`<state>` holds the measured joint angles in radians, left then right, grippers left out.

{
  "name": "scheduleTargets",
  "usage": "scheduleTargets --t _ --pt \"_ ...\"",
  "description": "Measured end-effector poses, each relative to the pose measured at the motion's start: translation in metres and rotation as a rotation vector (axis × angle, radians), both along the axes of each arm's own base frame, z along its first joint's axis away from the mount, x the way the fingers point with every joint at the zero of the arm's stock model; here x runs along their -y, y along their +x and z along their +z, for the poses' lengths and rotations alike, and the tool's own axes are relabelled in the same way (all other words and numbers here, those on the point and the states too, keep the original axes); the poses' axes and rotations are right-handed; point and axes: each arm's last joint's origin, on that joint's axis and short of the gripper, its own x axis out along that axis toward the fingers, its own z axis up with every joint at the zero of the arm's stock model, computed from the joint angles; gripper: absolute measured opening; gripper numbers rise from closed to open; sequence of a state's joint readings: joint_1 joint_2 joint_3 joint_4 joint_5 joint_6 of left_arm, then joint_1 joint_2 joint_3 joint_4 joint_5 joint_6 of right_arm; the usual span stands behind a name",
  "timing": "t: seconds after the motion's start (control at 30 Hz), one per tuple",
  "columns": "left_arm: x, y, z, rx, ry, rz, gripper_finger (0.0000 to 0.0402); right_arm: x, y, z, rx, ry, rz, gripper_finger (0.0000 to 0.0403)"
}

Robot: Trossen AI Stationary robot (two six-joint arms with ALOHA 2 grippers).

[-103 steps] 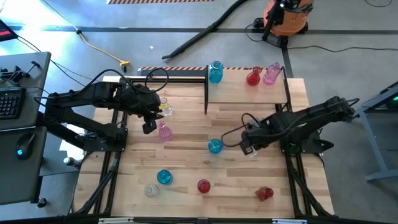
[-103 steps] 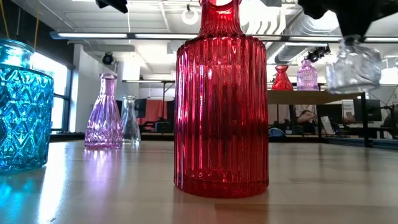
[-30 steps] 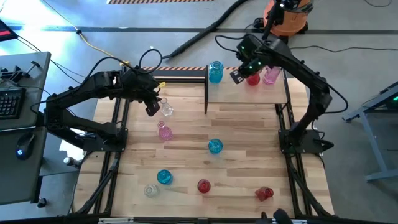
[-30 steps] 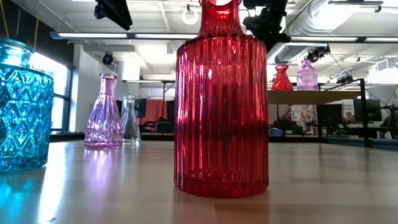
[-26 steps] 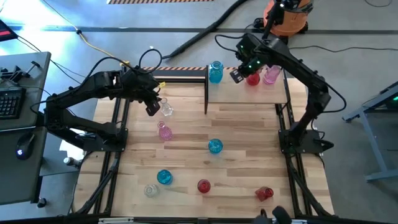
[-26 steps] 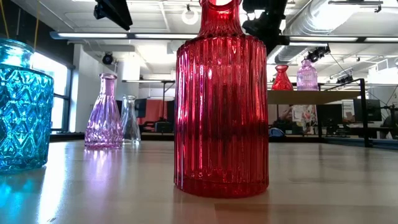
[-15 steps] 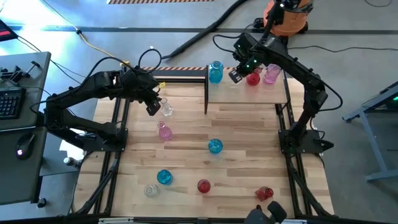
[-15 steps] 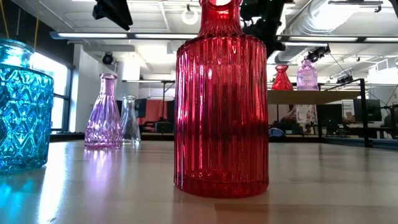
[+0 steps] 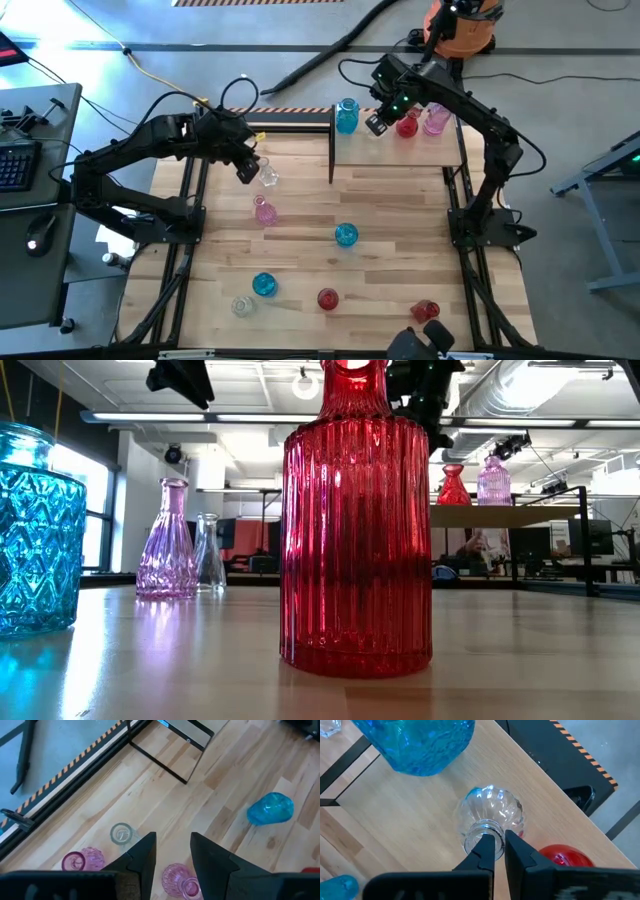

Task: Sort vases onto shelf
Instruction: Put the middle transparent vase on the shelf

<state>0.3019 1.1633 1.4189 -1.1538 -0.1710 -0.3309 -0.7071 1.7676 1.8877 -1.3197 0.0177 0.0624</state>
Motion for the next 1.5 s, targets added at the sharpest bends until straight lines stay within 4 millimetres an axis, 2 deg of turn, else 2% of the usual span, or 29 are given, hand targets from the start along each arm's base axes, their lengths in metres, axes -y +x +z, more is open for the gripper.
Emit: scheduleTargets --t 0.83,1.17,1.5 --pt "-0.0002 0.0001 -0.0001 0.001 -0.002 0.01 0.0113 0.0006 -0.0004 -0.0001 -0.02 -0.023 0.008 0.0001" --pt "-0.0002 0.0001 -0.0001 0.001 -0.002 0.009 0.0113 0.0014 -0.0007 0.0001 -0.031 -0.043 -0.008 0.0073" --pt "-0.0002 0.0001 -0.0001 0.001 -0.002 0.009 0.0113 0.0036 0.0018 0.0017 -0.004 -0.069 -0.006 0.0078"
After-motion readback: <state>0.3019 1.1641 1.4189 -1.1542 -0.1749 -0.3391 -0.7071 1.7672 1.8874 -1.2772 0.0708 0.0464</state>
